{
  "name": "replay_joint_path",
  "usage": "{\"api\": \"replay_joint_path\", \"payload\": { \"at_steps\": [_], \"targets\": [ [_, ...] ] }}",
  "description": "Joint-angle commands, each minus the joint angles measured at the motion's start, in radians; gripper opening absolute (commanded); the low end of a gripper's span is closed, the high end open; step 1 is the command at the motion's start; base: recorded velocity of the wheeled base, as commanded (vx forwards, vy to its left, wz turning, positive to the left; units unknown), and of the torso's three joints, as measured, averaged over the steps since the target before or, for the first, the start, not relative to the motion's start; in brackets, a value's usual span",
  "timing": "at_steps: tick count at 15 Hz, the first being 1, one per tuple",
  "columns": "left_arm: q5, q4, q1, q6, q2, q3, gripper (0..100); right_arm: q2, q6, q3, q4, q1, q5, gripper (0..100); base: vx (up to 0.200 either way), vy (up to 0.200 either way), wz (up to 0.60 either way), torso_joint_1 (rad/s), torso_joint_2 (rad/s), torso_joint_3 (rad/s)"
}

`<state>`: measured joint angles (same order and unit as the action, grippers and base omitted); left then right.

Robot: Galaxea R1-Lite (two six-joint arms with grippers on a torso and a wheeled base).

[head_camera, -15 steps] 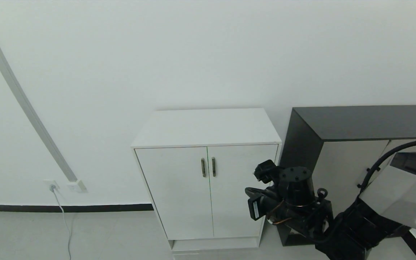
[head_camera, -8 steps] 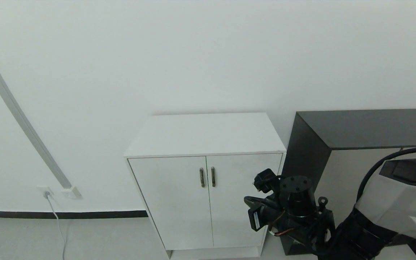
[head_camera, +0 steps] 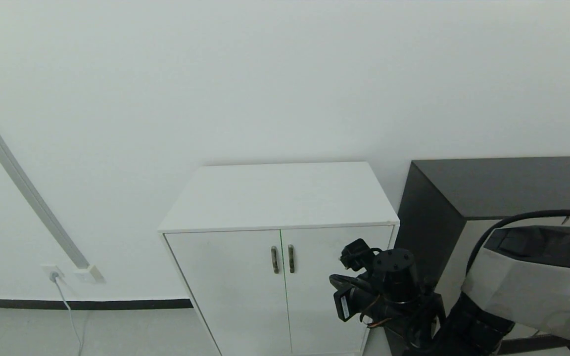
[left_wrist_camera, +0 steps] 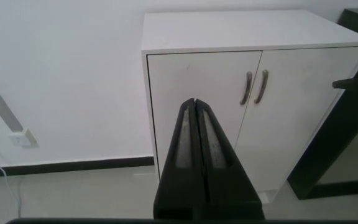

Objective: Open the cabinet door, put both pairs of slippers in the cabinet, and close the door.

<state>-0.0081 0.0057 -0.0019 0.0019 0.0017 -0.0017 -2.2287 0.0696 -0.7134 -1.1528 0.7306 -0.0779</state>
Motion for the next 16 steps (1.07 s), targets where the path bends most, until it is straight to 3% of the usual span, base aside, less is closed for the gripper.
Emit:
{"api": "replay_joint_path", "payload": {
  "at_steps": [1,7,16],
  "targets": [
    [0.0,0.0,-0.001,0.0,0.0,0.0,0,-0.068,0.001,-0.044,-0.007,-0.004,-0.006,0,0.0,0.0,0.0,0.0,0.0,0.0],
    [0.0,0.0,-0.001,0.0,0.0,0.0,0,-0.169,0.001,-0.182,0.001,-0.037,-0.006,0,0.0,0.0,0.0,0.0,0.0,0.0],
    [0.0,0.0,-0.001,0.0,0.0,0.0,0,-0.229,0.001,-0.417,0.173,-0.086,-0.006,0,0.0,0.0,0.0,0.0,0.0,0.0]
  ]
}}
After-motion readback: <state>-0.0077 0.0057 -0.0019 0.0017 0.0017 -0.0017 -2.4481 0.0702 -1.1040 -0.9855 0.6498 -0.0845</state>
